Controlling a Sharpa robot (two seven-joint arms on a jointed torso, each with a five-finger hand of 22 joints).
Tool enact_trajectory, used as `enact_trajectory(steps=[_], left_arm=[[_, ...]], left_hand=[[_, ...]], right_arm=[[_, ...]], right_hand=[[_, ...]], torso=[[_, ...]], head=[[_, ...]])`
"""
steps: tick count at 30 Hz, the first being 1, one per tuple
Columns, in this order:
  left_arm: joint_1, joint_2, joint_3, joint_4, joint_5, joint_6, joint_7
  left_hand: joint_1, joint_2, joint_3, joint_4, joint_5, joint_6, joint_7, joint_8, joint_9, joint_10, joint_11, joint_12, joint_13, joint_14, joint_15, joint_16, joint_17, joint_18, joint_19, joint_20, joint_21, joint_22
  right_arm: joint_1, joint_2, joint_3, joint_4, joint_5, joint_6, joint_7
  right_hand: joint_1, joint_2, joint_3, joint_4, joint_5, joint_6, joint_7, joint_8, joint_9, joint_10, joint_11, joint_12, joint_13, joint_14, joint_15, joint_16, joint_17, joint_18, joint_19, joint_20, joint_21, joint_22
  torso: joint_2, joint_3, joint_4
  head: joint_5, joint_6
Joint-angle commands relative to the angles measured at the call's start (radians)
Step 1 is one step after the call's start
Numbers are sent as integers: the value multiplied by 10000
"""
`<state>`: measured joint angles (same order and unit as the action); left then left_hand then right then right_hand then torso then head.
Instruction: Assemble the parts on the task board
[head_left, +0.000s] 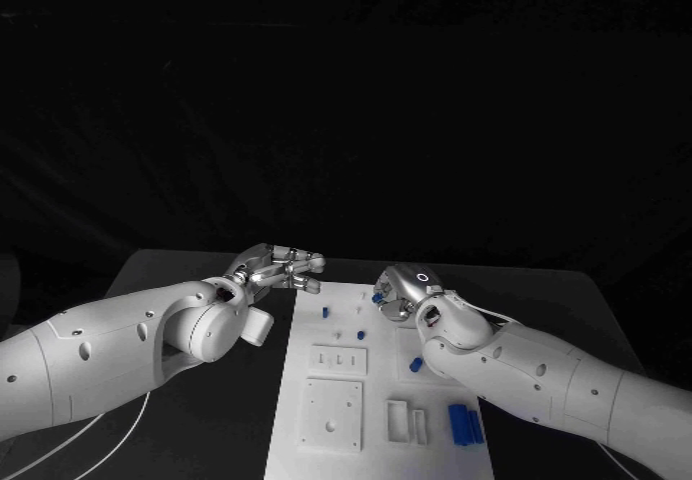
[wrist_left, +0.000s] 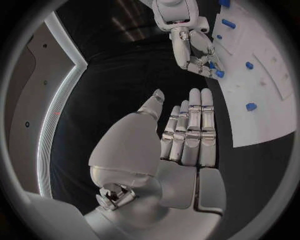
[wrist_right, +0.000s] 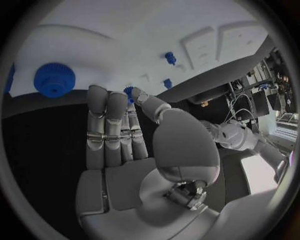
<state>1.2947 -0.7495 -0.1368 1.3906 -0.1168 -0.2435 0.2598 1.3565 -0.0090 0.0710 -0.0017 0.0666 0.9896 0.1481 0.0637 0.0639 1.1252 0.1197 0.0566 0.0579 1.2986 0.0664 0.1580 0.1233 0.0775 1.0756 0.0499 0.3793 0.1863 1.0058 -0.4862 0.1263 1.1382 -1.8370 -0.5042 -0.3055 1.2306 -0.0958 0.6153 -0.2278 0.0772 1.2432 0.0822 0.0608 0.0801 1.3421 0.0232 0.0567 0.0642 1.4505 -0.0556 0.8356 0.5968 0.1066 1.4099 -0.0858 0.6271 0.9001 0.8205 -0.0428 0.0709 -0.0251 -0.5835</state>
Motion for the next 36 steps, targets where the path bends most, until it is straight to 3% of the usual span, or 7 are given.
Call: enact_trajectory(steps=[1,18,23,36], left_arm=[[8,28,10,36,-44,129,48],[61,30,25,187,-85,129,30],[88,47,28,199,-94,131,25],[130,93,32,207,-101,140,15]], left_hand=[[-37,66,-25,-62,-17,-43,45,-12,14,-51,9,20,13,-51,3,35,9,31,-49,2,50,-11],[-37,66,-25,-62,-17,-43,45,-12,14,-51,9,20,13,-51,3,35,9,31,-49,2,50,-11],[-53,83,-36,-111,-17,-40,44,-11,15,-57,10,21,14,-52,2,42,7,33,-64,1,90,-13],[-53,83,-36,-111,-17,-40,44,-11,15,-57,10,21,14,-52,2,42,7,33,-64,1,90,-13]], right_arm=[[57,199,12,-155,-220,-238,-261],[171,854,13,-843,-400,-276,-348],[187,945,5,-1006,-414,-235,-321],[193,1148,-35,-1429,-442,-120,-281]], right_hand=[[78,13,5,24,7,78,-4,32,20,25,9,26,-7,-39,-81,70,-62,59,136,-9,-276,306],[84,3,2,19,12,63,-2,34,13,13,11,23,-8,-42,-79,97,-131,42,328,-7,-591,1182],[81,-2,-2,15,-11,57,0,33,10,7,13,23,-8,-43,-75,98,-133,39,342,-5,-620,1231],[93,-9,1,-8,-1,51,3,34,-1,-4,19,23,-8,-44,-75,103,-141,40,401,-4,-795,1475]], torso=[[31,-13,8],[158,-116,149],[179,-130,162],[221,-137,199]], head=[[-11,11],[-98,41],[-135,74],[-71,66]])
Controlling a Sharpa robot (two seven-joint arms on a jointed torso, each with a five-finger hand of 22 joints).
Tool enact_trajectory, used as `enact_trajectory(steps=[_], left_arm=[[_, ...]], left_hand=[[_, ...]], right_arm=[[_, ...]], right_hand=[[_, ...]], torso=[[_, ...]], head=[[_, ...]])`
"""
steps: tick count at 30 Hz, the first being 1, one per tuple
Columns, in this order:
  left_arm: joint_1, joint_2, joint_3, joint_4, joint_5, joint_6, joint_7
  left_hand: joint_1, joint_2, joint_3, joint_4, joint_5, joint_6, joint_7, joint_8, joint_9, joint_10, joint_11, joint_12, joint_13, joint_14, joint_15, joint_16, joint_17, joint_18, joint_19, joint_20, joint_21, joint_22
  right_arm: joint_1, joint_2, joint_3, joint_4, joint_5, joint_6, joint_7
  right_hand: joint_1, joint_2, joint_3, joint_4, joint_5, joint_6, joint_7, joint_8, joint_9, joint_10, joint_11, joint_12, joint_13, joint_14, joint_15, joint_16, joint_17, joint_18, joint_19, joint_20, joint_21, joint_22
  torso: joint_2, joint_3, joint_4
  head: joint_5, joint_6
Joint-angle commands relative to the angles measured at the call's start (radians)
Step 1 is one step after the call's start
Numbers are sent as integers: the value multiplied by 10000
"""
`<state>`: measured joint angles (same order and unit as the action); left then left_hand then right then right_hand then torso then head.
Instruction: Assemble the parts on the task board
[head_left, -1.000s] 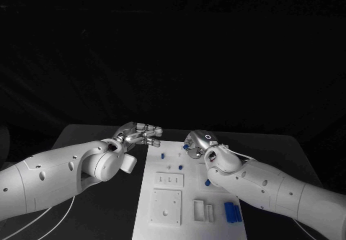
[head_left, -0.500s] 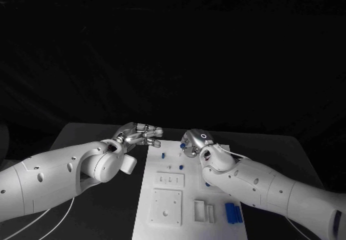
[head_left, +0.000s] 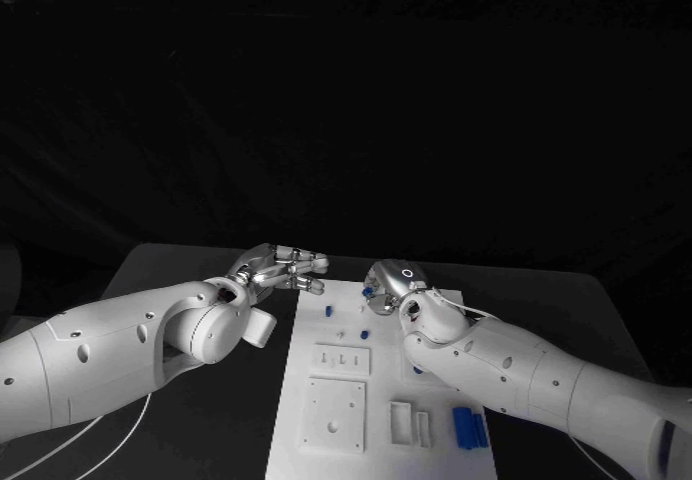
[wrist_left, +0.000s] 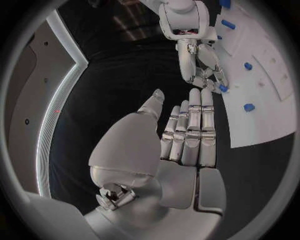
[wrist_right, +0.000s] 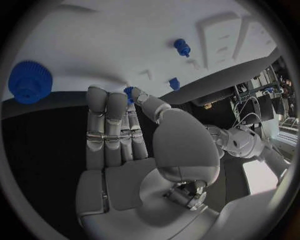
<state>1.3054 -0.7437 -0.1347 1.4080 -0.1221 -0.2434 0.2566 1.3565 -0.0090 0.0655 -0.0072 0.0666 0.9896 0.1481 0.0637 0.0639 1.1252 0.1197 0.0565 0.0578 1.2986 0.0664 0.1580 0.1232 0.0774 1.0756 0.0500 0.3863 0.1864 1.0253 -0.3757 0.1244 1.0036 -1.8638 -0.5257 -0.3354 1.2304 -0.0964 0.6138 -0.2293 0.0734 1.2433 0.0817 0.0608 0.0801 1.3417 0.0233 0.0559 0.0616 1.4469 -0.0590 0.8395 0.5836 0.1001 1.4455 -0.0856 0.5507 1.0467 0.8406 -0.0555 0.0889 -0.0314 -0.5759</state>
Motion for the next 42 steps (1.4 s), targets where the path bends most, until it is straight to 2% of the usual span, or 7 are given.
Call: enact_trajectory(steps=[1,21,28,34,37,40,42], left_arm=[[25,37,11,34,-48,139,46],[69,96,11,16,-56,153,25],[76,84,11,11,-57,151,22],[82,46,11,-1,-57,133,22],[84,5,11,18,-58,115,22],[86,-74,12,83,-60,100,25],[86,-125,13,123,-62,81,28]], left_hand=[[-54,83,19,-56,-17,-40,44,-11,15,-57,10,22,14,-52,2,43,8,33,-64,0,19,-15],[-64,84,7,-72,-23,-44,46,-12,15,-62,12,22,15,-53,3,48,6,35,-80,2,55,-32],[-64,84,7,-72,-23,-44,46,-12,15,-62,12,22,15,-53,3,48,6,35,-80,2,55,-32],[-57,83,8,-78,-22,-46,47,-11,15,-66,13,22,14,-55,3,48,5,35,-83,2,60,-35],[-51,82,9,-82,-22,-47,48,-11,15,-69,13,22,14,-56,3,48,5,35,-84,2,63,-37],[-51,82,9,-82,-22,-47,48,-11,15,-69,13,22,14,-56,3,48,5,35,-84,2,63,-37],[-49,78,8,-86,-22,-48,48,-12,15,-91,18,21,14,-48,3,52,6,38,-79,1,73,-38]], right_arm=[[-3,54,-20,-109,-171,115,29],[0,293,-126,-525,49,398,221],[7,254,-140,-482,233,-111,240],[10,-29,-140,6,285,-492,231],[18,-314,-127,445,302,-570,199],[38,-744,-41,1029,370,-584,155],[49,-1162,105,1535,440,-571,140]], right_hand=[[90,-4,6,1,28,39,10,34,-5,-10,20,32,17,-13,-38,59,-14,104,63,-2,-117,79],[17,-123,-233,109,-167,-169,39,22,-61,-241,80,26,7,-22,12,-80,-83,104,134,43,-775,227],[-362,-821,-580,318,-259,-1359,321,10,-164,-1548,488,13,-24,-20,267,-159,-104,197,131,217,-1258,-2],[-25,-1112,-1323,544,-266,-1634,389,18,-154,-2246,647,34,-5,-37,349,-309,-164,418,209,358,-1719,-290],[158,-1114,-1520,702,-259,-1633,377,18,-157,-2245,646,29,-12,-17,353,-347,-174,450,299,372,-1839,-370],[208,-1139,-1522,800,-258,-1624,369,18,-156,-2187,629,32,-10,23,346,-325,-152,439,382,366,-1861,-373],[224,-1146,-1459,862,-256,-1589,367,23,-153,-2101,610,35,-10,27,343,-299,-129,424,414,366,-1837,-337]], torso=[[26,-12,23],[38,-23,2],[39,-19,-17],[32,6,-46],[21,17,-84],[7,23,-144],[-19,30,-200]], head=[[-9,-10],[77,-35],[98,-22],[125,-13],[143,-6],[136,33],[162,50]])
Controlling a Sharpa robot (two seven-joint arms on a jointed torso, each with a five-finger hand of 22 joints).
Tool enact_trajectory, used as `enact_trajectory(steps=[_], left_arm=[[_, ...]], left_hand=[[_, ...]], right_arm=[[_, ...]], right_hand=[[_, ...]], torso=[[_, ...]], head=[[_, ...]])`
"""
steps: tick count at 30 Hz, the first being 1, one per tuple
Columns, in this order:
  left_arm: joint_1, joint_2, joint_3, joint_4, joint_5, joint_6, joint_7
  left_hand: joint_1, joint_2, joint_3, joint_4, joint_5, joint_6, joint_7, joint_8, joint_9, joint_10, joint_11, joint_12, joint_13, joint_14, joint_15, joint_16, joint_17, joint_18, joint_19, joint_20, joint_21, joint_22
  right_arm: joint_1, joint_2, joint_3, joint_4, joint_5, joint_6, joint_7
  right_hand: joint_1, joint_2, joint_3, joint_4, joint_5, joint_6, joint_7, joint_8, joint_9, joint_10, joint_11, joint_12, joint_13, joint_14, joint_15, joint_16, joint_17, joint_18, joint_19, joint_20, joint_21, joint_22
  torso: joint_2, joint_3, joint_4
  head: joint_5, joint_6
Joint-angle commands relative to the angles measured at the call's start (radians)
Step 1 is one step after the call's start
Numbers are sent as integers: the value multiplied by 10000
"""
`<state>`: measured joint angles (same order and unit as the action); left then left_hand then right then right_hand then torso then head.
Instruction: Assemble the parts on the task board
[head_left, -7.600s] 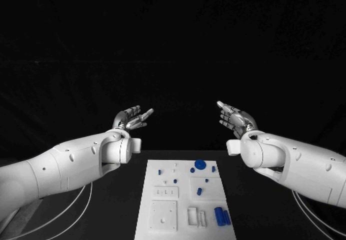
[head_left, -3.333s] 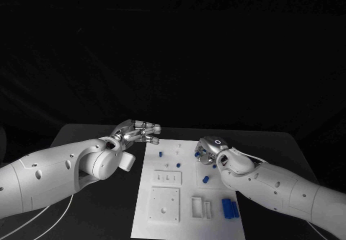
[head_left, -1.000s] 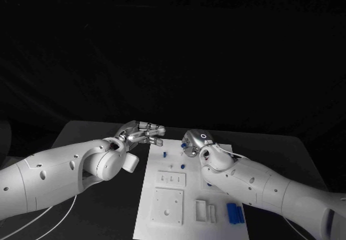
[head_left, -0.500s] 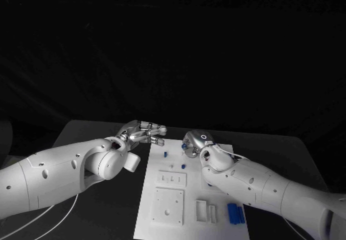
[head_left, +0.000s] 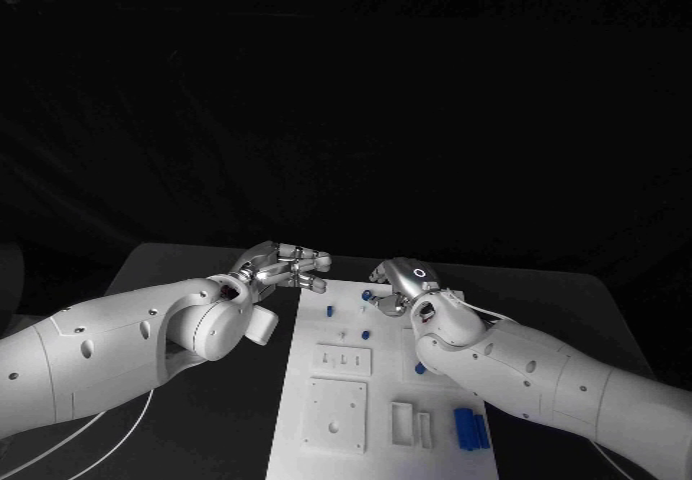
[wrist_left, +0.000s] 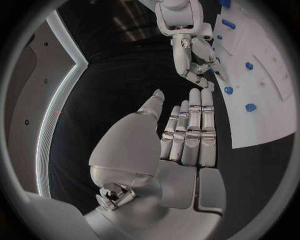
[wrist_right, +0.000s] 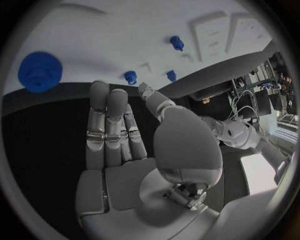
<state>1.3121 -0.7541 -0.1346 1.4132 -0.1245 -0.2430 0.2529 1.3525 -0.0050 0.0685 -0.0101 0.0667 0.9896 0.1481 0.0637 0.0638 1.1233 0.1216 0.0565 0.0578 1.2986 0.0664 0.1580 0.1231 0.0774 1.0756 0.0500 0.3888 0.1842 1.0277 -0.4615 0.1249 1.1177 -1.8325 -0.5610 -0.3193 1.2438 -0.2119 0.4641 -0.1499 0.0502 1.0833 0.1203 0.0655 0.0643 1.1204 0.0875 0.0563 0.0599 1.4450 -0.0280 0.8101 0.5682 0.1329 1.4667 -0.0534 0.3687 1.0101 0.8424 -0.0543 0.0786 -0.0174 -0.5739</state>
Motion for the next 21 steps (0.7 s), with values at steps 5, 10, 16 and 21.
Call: enact_trajectory(steps=[5,10,16,21], left_arm=[[19,-77,12,90,-40,64,69],[18,-112,11,63,-40,54,78],[16,-95,10,4,-39,83,81],[12,-47,6,-58,-39,129,72]], left_hand=[[-7,35,-23,-61,-20,-45,49,-11,16,-85,2,21,14,-47,4,52,7,39,-81,1,51,-17],[-7,35,-23,-61,-20,-45,49,-11,16,-85,2,21,14,-47,4,52,7,39,-81,1,51,-17],[-7,35,-23,-61,-20,-45,49,-11,16,-85,2,21,14,-47,4,52,7,39,-81,1,51,-17],[0,37,-18,-75,-17,-39,47,-11,15,-105,5,22,15,-47,4,53,6,43,-85,3,64,-23]], right_arm=[[33,-1175,495,1280,445,-55,92],[36,-1887,741,1734,865,470,342],[33,-2242,840,1490,1247,1158,583],[5,-2211,867,978,1568,1638,630]], right_hand=[[101,97,419,125,-10,122,-85,-17,12,1282,-325,244,82,112,-84,105,91,-4,285,1,466,311],[245,80,126,20,23,353,-274,-9,17,2852,-907,1093,793,69,-499,316,312,-430,265,-405,992,748],[401,317,-1140,-22,-13,200,-320,-31,10,953,-1069,6398,6387,72,-590,698,753,-707,324,-595,2194,1641],[236,312,-1093,-9,92,51,-258,-25,24,821,-977,8452,9287,-94,-444,1446,1523,-613,322,-410,3604,2795]], torso=[[-85,59,-193],[-140,124,-351],[-145,199,-416],[-149,186,-377]], head=[[16,48],[84,57],[146,64],[137,97]])
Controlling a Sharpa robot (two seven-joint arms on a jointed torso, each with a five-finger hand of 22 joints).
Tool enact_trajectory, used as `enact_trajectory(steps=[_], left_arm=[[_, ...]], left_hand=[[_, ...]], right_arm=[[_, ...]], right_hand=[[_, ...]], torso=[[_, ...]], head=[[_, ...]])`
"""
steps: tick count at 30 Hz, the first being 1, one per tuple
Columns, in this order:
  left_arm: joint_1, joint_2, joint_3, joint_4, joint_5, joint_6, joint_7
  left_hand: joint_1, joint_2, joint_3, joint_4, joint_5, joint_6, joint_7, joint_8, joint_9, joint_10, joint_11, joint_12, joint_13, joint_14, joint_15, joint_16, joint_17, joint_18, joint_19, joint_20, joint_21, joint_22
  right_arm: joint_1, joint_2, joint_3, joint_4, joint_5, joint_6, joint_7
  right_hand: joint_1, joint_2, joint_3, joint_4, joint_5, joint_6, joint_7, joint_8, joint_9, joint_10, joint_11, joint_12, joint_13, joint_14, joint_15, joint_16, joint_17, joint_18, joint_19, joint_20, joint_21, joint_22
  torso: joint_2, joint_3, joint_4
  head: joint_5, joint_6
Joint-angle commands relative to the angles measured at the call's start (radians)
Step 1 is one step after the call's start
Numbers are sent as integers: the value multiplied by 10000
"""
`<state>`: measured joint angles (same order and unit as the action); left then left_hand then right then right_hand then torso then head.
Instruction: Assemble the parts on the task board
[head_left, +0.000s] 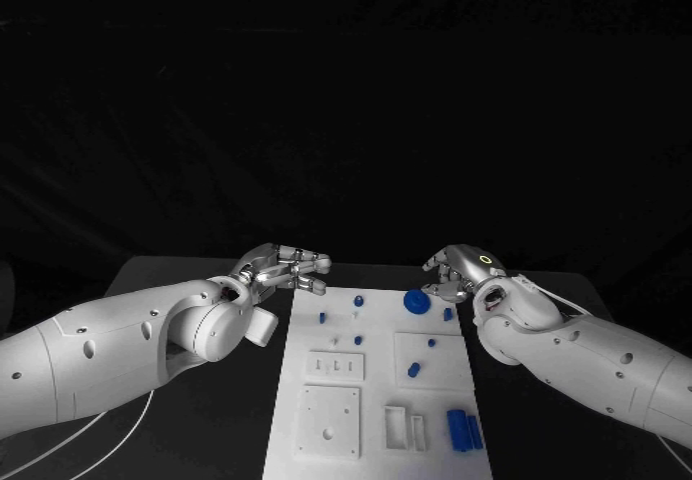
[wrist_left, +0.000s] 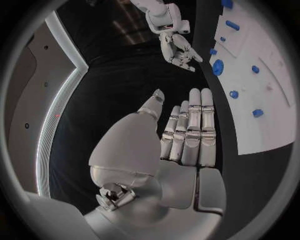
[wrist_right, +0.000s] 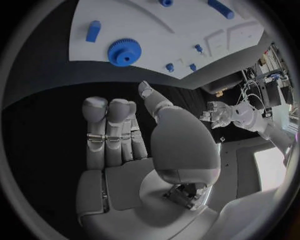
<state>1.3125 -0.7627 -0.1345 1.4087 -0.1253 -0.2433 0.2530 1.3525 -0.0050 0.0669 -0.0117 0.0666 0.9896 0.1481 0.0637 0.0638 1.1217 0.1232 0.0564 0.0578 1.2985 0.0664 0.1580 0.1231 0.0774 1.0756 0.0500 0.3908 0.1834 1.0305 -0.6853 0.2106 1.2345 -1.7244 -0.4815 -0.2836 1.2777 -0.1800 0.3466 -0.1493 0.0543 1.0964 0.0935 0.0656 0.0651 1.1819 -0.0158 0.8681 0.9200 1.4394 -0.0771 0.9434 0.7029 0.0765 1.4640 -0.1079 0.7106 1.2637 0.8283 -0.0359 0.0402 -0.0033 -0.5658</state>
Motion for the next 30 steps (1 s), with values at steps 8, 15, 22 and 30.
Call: enact_trajectory(steps=[8,15,22,30], left_arm=[[2,94,3,-78,-31,189,63],[1,127,2,-112,-34,215,57],[0,142,2,-128,-46,232,49],[0,193,2,-169,-50,234,56]], left_hand=[[0,37,-2,-59,-16,-39,47,-11,15,-90,-10,23,15,-46,4,53,6,42,-85,3,43,-15],[0,37,-2,-59,-16,-39,47,-11,15,-90,-10,23,15,-46,4,53,6,42,-85,3,43,-15],[-8,44,-4,-61,-13,-47,50,-11,15,-96,-8,23,15,-50,6,57,7,42,-96,5,58,-23],[-38,42,-18,-40,-36,-55,52,-13,14,-97,-7,24,16,-51,10,57,7,41,-96,8,62,-26]], right_arm=[[-134,305,21,-884,564,1348,300],[-236,650,22,-1316,452,1500,312],[-270,902,23,-1578,423,1393,310],[-275,1032,24,-1768,389,1273,259]], right_hand=[[-65,-86,-337,254,402,-415,81,-21,25,973,160,2144,2924,-21,149,1030,1888,-15,456,233,767,914],[-56,-106,-403,395,570,-529,84,-29,22,1249,165,2582,3606,48,160,1268,2658,-23,521,249,1101,1382],[-73,-80,-439,415,574,-590,116,-29,21,1247,191,2546,3637,57,175,1239,2705,-22,532,263,1073,1429],[-62,-51,-418,446,521,-590,139,-27,22,1244,212,2527,3648,63,189,1236,2737,-10,540,276,1045,1435]], torso=[[29,4,42],[25,-9,39],[15,-21,30],[18,-22,31]], head=[[0,-26],[21,-96],[35,-170],[52,-204]])
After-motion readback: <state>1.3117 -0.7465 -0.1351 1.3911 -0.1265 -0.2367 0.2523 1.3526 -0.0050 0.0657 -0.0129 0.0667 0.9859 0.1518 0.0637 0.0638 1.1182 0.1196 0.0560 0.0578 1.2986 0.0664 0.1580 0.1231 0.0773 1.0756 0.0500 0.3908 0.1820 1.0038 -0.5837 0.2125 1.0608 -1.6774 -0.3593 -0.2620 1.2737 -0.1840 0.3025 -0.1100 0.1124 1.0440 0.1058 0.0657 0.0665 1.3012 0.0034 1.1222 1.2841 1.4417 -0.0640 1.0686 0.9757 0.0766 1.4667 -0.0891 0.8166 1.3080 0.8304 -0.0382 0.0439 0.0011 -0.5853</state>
